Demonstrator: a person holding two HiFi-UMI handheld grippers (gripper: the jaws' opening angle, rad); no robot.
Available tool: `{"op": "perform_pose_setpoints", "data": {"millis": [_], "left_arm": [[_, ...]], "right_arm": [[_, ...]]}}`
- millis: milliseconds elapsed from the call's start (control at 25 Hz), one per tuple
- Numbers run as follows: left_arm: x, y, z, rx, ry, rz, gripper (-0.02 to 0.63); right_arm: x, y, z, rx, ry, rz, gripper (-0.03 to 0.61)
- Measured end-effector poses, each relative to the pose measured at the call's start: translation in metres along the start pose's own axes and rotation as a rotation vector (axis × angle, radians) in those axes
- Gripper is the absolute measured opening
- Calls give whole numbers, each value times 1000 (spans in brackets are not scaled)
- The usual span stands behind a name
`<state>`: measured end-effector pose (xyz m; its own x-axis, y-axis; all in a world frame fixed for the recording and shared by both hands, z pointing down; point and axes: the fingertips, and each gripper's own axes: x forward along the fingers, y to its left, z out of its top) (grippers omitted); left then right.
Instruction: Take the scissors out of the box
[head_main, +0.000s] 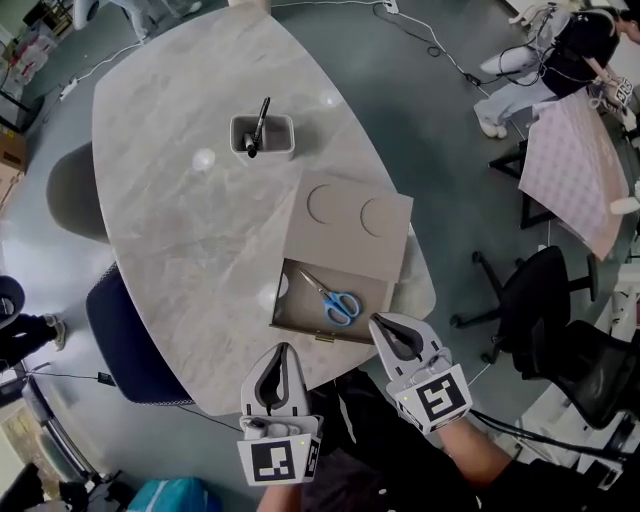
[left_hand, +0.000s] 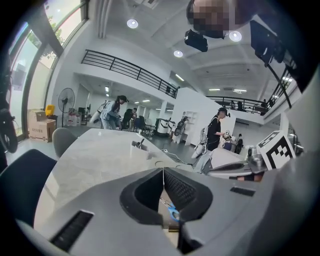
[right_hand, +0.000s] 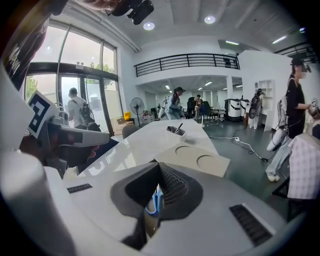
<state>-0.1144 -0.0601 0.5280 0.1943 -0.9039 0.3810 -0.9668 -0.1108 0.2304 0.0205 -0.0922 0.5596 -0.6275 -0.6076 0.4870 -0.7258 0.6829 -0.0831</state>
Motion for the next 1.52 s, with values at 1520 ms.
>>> {"op": "perform_pose_setpoints", "data": {"millis": [1520], "left_arm": [[31, 8, -70, -56, 70, 20, 17]], "right_arm": [[93, 21, -151, -375, 743, 230, 112]]}}
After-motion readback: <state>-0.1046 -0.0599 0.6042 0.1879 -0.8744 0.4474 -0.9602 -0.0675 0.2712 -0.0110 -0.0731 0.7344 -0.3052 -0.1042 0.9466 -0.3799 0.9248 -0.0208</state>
